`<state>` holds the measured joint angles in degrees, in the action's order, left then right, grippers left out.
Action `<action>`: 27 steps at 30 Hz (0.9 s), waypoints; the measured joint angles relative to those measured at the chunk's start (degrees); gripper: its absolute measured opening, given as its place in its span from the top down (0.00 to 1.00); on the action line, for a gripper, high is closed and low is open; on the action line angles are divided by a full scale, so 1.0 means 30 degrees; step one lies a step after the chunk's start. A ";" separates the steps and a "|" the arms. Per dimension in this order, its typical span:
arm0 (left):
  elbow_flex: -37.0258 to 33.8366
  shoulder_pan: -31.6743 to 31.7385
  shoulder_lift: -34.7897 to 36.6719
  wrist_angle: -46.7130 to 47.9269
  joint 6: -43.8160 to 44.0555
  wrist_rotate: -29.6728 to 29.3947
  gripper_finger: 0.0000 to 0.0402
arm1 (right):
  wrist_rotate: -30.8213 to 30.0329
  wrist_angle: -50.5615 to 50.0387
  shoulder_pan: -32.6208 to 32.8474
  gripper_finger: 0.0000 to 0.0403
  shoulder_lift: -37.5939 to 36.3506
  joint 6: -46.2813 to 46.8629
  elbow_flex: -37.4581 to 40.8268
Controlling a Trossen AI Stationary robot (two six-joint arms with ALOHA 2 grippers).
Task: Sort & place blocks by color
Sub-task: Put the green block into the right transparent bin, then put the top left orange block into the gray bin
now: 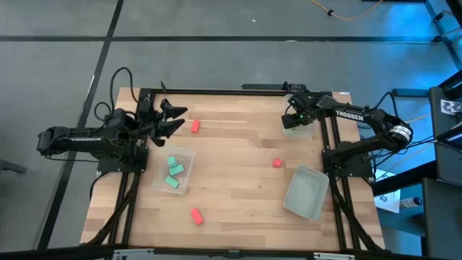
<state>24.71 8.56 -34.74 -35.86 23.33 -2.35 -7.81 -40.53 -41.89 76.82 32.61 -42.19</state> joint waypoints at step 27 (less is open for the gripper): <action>0.0000 0.0000 0.0000 -0.0371 0.0177 0.0011 0.36 | 0.9643 0.4014 0.0488 0.28 -0.4395 -0.4486 -0.4583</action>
<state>24.71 8.56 -34.74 -36.97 23.86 -2.32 21.12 -28.49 -40.42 63.63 19.15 -55.94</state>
